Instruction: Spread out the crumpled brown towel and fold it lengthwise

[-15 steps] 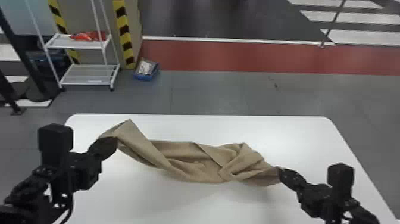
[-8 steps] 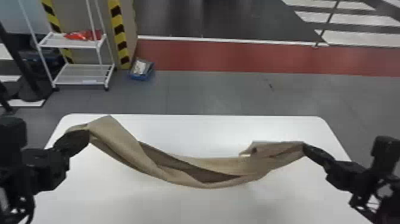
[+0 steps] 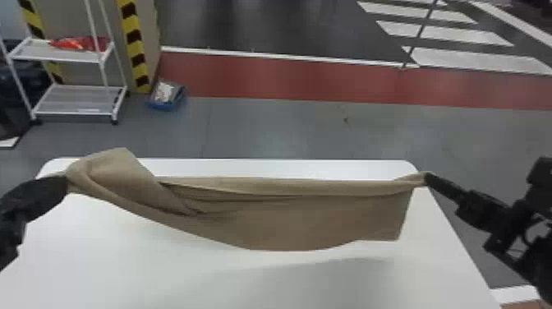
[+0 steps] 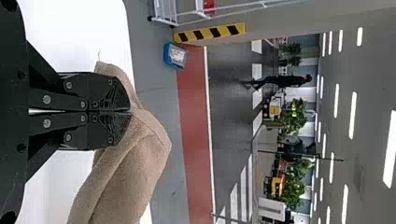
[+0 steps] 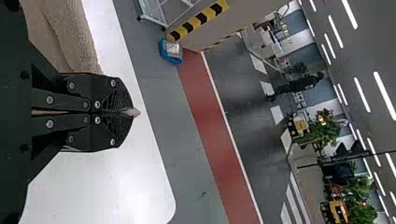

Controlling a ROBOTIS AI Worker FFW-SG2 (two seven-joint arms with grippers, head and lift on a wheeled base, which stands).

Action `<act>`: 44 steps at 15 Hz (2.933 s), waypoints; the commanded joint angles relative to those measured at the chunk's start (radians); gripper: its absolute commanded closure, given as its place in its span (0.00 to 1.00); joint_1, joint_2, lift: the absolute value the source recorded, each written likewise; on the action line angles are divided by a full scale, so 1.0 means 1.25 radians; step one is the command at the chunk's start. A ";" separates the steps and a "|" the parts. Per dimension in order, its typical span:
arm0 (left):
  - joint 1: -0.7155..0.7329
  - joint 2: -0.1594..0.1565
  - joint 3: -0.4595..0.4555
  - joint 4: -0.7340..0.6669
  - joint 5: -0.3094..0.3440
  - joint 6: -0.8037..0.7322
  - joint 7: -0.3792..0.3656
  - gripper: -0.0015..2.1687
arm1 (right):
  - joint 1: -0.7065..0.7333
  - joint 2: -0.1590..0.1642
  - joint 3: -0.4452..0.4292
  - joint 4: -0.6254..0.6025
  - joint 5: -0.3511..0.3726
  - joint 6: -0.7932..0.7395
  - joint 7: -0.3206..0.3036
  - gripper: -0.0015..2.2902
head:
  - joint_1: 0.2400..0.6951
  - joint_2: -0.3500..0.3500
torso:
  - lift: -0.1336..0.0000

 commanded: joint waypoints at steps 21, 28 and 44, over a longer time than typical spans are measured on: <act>-0.140 0.071 -0.152 0.610 -0.062 -0.472 0.017 0.00 | 0.149 0.006 0.062 0.367 -0.117 -0.627 0.055 0.85 | 1.00 0.31 | 1.00; -0.064 0.060 -0.124 0.449 -0.042 -0.278 0.071 0.02 | 0.195 0.033 0.031 0.394 -0.123 -0.715 0.083 0.85 | 1.00 0.35 | 1.00; -0.340 0.006 -0.295 0.801 -0.061 -0.234 0.160 0.29 | 0.258 0.053 0.081 0.357 -0.110 -0.845 0.082 0.85 | 1.00 0.20 | 1.00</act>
